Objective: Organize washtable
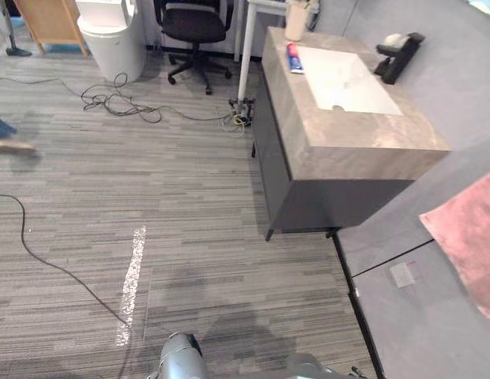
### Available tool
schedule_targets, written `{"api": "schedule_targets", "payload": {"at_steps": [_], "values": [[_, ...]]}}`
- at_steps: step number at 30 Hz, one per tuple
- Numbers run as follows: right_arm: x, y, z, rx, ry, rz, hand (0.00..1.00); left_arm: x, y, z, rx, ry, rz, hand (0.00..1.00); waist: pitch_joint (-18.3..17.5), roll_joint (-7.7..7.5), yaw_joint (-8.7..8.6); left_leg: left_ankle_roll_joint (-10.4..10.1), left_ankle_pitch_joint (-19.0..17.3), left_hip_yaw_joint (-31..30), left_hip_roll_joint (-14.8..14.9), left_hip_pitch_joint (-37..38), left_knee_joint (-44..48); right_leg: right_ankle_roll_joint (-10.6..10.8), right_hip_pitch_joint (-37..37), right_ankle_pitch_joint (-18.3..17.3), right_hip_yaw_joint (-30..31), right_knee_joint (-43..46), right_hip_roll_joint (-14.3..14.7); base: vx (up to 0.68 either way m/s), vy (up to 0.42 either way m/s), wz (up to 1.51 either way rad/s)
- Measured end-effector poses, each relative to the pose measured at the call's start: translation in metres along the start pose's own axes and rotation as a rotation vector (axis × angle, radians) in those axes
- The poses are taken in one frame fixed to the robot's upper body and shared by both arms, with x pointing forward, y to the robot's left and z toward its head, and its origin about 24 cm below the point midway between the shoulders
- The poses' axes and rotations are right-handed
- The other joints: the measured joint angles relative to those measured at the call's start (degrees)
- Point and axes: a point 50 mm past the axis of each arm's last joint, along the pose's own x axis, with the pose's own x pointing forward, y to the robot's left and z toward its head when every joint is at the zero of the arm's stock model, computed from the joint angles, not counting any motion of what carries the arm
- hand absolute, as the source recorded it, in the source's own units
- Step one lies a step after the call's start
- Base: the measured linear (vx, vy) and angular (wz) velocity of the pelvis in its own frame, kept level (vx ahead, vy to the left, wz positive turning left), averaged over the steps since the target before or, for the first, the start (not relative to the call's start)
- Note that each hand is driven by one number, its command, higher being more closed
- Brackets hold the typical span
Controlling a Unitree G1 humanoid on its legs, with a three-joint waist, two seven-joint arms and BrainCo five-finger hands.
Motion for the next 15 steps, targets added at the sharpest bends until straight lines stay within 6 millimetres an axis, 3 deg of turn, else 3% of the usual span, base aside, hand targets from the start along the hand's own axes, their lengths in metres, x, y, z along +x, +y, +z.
{"api": "schedule_targets", "payload": {"at_steps": [1, 2, 3, 4, 6, 8, 9, 10, 11, 12, 13, 14, 15], "values": [[0.000, -0.001, 0.003, 0.015, -0.013, -0.004, 0.00, 0.001, -0.003, 0.008, 0.055, -0.032, -0.022, 0.00, -0.13, 0.66, -0.26, 1.39, 0.44, 1.36, -2.26, 3.80, -4.20, -3.03, -2.79, 6.25, 0.12, 4.76, -1.03, 0.18, 0.218, -0.16], [0.000, -0.003, 0.003, 0.016, -0.019, -0.008, 0.00, 0.001, -0.005, 0.011, 0.072, -0.045, -0.028, 0.00, -0.11, 0.95, -0.49, 1.74, 0.43, 1.53, -3.01, 5.47, -5.76, -3.18, -3.84, 6.95, 0.18, 7.68, -1.02, 0.29, 0.296, -0.04], [0.000, -0.003, 0.005, 0.024, -0.027, -0.007, 0.00, 0.002, -0.009, 0.021, 0.114, -0.075, -0.040, 0.00, -0.06, 1.27, -1.38, 2.35, 0.26, 1.65, -4.45, 8.98, -8.91, -2.18, -6.11, 3.51, -0.46, 15.32, 0.23, 0.26, 0.201, 0.02], [0.000, -0.003, 0.006, 0.020, -0.032, -0.004, 0.00, 0.003, -0.010, 0.029, 0.148, -0.098, -0.045, 0.00, -0.09, 1.41, -1.75, 2.58, 0.29, 2.09, -5.94, 12.52, -12.15, -2.01, -8.61, -2.72, -1.19, 21.20, 2.32, 0.27, 0.182, 0.01], [0.001, -0.006, 0.008, -0.001, -0.039, -0.004, 0.00, 0.004, -0.021, 0.040, 0.196, -0.131, -0.077, 0.00, 0.19, 2.06, -2.06, 3.24, 0.85, 2.89, -7.37, 17.03, -16.14, -2.12, -12.29, -9.12, -4.57, 23.84, 6.14, 0.36, 0.147, 0.05], [0.001, -0.008, 0.010, -0.024, -0.048, -0.004, 0.00, 0.003, -0.035, 0.052, 0.232, -0.168, -0.111, 0.00, 0.84, 3.08, -3.34, 3.36, 0.99, 2.68, -8.23, 20.99, -20.08, -2.96, -15.04, -12.23, -9.64, 18.82, 11.13, 0.40, 0.092, 0.23], [0.002, -0.012, 0.012, -0.049, -0.057, -0.006, 0.00, 0.002, -0.046, 0.060, 0.249, -0.195, -0.140, 0.00, 1.54, 4.22, -3.77, 3.34, 1.00, 2.56, -8.24, 23.45, -22.49, -2.54, -15.88, -12.25, -12.53, 9.72, 15.36, 0.31, 0.060, 0.21], [0.002, -0.013, 0.013, -0.053, -0.061, -0.007, 0.00, 0.001, -0.053, 0.063, 0.251, -0.205, -0.155, 0.00, 1.71, 4.59, -4.48, 3.29, 1.03, 2.26, -8.31, 24.44, -23.68, -2.48, -15.95, -11.58, -14.03, 3.82, 16.99, 0.40, 0.075, 0.49], [0.002, -0.013, 0.013, -0.056, -0.063, 0.000, 0.00, -0.001, -0.065, 0.070, 0.267, -0.228, -0.183, 0.00, 1.80, 4.69, -5.99, 3.02, 1.15, 0.75, -9.39, 26.31, -26.03, -2.68, -15.98, -7.46, -17.60, -9.17, 18.46, 0.47, 0.057, 0.76], [0.001, -0.014, 0.010, -0.058, -0.054, -0.001, 0.00, -0.004, -0.076, 0.072, 0.304, -0.246, -0.216, 0.00, 1.85, 4.23, -7.11, 2.83, 1.15, -0.52, -10.97, 27.92, -27.87, -2.40, -16.74, -4.03, -20.19, -17.57, 18.00, 0.50, 0.043, 0.82], [0.001, -0.014, 0.009, -0.061, -0.049, -0.002, 0.00, -0.005, -0.081, 0.074, 0.318, -0.256, -0.237, 0.00, 1.95, 3.95, -7.82, 2.61, 1.02, -0.85, -11.89, 28.93, -28.82, -2.26, -17.51, -3.02, -22.16, -20.26, 17.16, 0.55, 0.005, 0.76], [-0.001, -0.017, 0.000, -0.055, -0.024, -0.011, 0.00, -0.007, -0.087, 0.072, 0.342, -0.259, -0.259, 0.00, 2.09, 3.05, -8.66, 1.57, 0.42, -1.24, -13.68, 31.82, -30.25, -2.89, -17.64, -2.80, -28.47, -22.44, 15.20, 0.56, -0.030, 0.40], [-0.001, -0.019, -0.001, -0.040, -0.020, -0.022, 0.00, -0.008, -0.092, 0.067, 0.344, -0.246, -0.277, 0.00, 2.62, 4.26, -8.94, -0.08, -0.34, -0.98, -13.22, 34.74, -30.34, -8.53, -16.71, 2.51, -30.97, -19.96, 15.42, 0.59, -0.022, 0.12]]}}
